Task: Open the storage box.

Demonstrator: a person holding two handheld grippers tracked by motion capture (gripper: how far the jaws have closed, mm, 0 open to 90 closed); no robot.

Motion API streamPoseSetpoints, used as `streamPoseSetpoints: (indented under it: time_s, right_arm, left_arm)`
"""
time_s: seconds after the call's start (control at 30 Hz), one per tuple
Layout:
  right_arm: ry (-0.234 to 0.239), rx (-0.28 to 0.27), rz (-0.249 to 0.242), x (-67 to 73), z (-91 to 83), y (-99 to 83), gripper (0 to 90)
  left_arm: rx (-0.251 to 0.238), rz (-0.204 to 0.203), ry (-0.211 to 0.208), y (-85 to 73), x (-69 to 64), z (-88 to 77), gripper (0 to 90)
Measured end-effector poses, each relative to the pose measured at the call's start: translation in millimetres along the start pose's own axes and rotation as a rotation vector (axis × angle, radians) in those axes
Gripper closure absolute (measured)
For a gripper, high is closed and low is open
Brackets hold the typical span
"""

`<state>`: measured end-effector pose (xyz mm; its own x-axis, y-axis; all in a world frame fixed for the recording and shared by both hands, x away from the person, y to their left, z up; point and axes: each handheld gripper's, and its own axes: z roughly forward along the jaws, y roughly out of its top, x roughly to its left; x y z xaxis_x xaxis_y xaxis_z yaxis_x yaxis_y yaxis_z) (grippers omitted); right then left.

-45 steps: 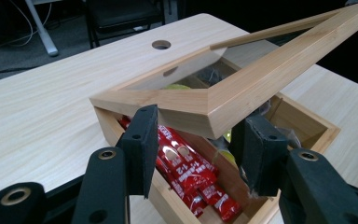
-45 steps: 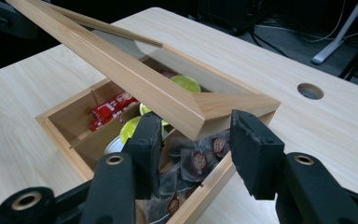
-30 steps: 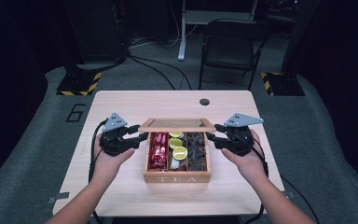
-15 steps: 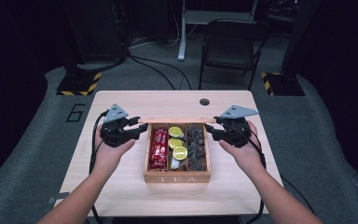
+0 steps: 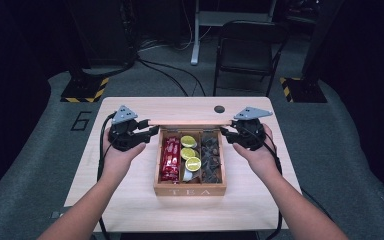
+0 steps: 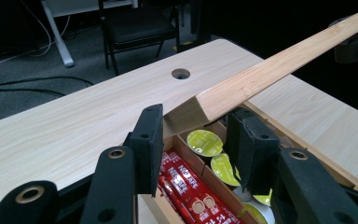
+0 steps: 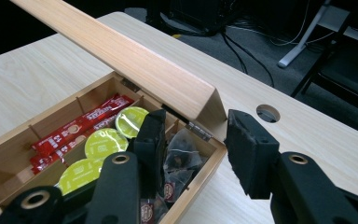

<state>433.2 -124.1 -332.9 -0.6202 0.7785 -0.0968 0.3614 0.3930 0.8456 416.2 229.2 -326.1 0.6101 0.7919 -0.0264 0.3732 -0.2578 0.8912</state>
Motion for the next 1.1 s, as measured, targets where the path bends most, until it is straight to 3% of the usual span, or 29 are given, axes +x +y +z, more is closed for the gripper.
streamPoseSetpoints:
  time_s: [0.37, 0.67, 1.1]
  right_arm:
    - [-0.020, -0.010, -0.001, -6.6, 10.5, 6.1, 58.6]
    - [-0.001, -0.022, 0.015, -12.8, 14.6, 9.8, 60.7]
    - [-0.011, -0.016, 0.034, -15.8, 17.4, 16.3, 61.0]
  left_arm:
    - [0.003, -0.007, 0.012, 8.9, 3.4, 2.9, 57.7]
    - [-0.014, -0.027, 0.002, 11.6, 7.8, 4.6, 58.1]
    - [-0.014, 0.012, 0.019, 11.1, 10.0, 15.6, 53.0]
